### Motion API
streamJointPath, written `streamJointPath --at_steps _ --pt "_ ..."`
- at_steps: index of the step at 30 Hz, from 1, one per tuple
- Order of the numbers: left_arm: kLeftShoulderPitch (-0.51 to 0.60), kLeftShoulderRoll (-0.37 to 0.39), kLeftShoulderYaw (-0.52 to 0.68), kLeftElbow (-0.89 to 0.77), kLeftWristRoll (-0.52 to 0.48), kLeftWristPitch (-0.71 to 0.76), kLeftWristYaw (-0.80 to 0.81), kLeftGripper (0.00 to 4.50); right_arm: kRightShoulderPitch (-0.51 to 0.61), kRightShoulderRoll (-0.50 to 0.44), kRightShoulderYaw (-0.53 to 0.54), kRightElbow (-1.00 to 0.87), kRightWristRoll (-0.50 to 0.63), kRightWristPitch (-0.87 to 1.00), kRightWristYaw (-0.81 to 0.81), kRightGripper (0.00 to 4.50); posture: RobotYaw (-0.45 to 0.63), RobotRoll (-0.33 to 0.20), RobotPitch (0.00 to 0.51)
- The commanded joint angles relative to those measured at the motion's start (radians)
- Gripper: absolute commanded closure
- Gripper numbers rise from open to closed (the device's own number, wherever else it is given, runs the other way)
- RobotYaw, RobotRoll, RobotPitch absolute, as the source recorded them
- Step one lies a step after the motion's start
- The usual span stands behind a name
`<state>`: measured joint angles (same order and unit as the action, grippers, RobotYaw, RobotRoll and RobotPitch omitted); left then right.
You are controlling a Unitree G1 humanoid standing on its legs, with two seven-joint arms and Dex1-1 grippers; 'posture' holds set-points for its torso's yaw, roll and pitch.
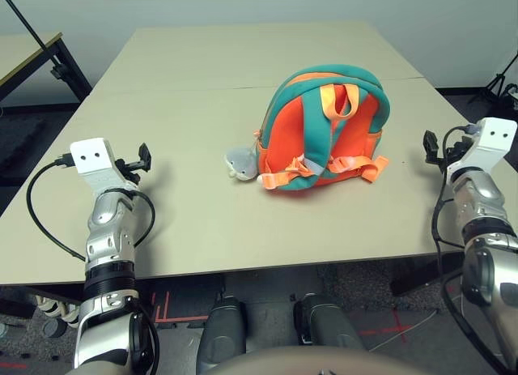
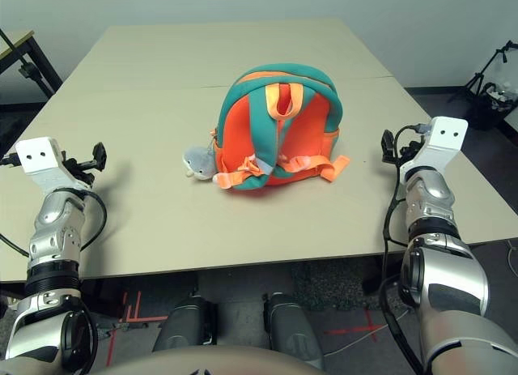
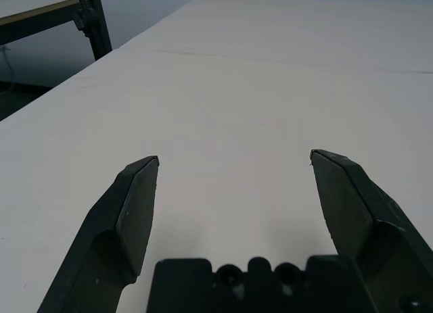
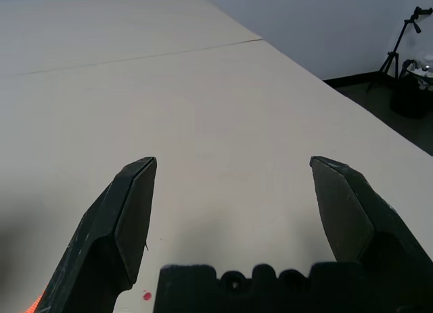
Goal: Put the pencil case into the backpack and zip it.
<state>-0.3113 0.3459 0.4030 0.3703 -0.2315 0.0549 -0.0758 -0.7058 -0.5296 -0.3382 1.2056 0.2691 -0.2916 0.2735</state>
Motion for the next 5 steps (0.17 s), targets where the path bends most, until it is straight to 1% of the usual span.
streamJointPath --at_steps 1,5 --pt "-0.008 0.001 -0.005 0.013 0.007 -0.016 0.003 0.0 -0.029 0.035 -0.016 0.016 -0.002 -0.015 -0.017 0.02 0.0 0.0 0.026" --pt "0.002 -0.006 -0.009 0.004 0.007 -0.019 0.009 0.0 -0.022 0.054 -0.014 0.01 -0.009 -0.021 -0.023 0.02 0.0 0.0 0.023"
